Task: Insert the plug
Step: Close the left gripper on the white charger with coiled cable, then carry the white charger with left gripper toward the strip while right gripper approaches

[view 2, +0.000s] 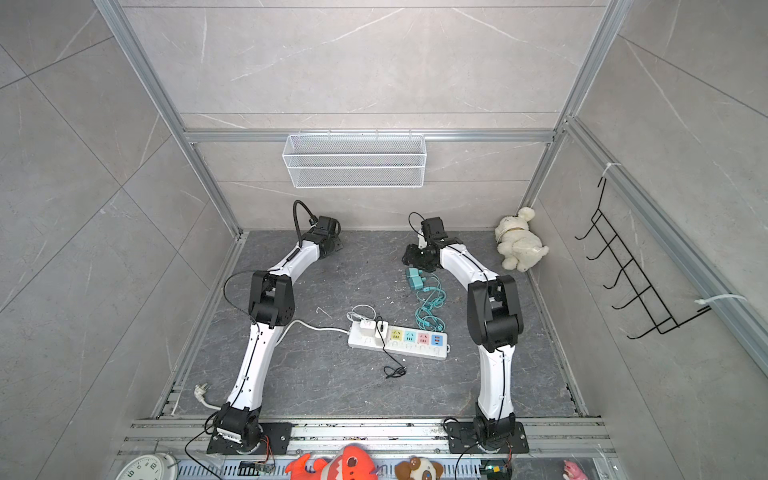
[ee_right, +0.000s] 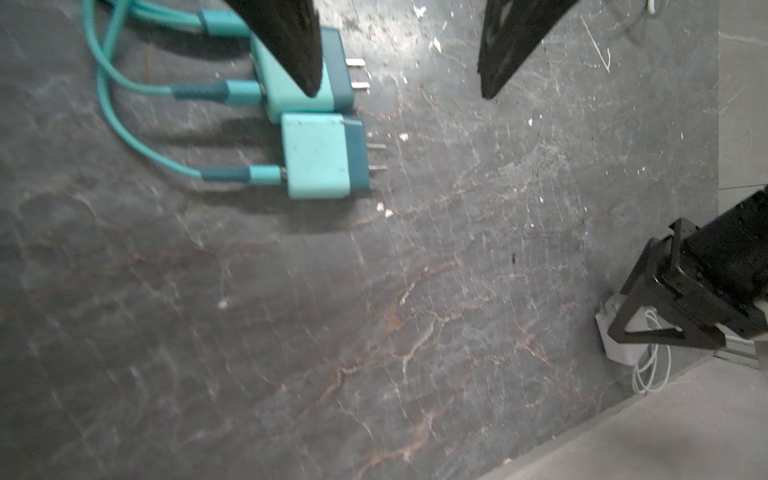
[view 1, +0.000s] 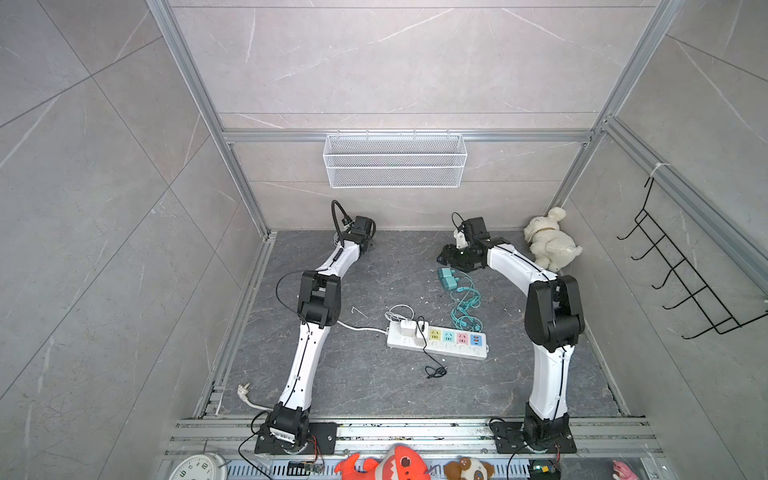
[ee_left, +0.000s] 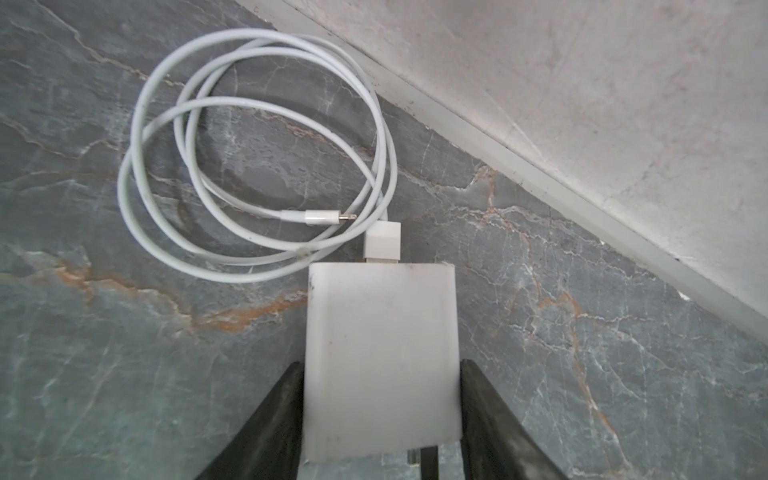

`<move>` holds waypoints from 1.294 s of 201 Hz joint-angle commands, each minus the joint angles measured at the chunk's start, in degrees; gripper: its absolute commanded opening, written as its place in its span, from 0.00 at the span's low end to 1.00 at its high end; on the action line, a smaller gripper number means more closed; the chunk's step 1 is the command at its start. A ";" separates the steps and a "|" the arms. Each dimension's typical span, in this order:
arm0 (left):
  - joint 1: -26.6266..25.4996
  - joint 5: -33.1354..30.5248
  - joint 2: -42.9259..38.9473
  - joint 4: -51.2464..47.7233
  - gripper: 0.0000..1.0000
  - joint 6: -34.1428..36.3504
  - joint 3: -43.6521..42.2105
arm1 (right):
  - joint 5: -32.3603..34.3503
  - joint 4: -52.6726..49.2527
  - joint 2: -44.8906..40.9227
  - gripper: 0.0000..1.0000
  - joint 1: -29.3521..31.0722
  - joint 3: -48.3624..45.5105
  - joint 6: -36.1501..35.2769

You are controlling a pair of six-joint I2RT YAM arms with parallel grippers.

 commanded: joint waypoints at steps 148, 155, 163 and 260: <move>3.59 -4.11 -45.93 12.32 0.27 18.08 -57.42 | -23.29 0.78 -0.44 0.60 17.18 0.34 -7.72; 3.59 -3.99 -47.64 12.66 0.27 18.19 -59.44 | -24.00 1.01 -2.56 0.60 17.18 -2.39 -8.47; 3.58 -3.77 -49.56 13.16 0.27 18.56 -61.53 | -23.64 0.69 -5.31 0.60 17.16 -5.35 -9.39; -13.00 -4.46 -67.32 13.12 0.25 28.09 -72.33 | -8.95 -13.98 -33.16 0.60 10.38 -26.90 -13.88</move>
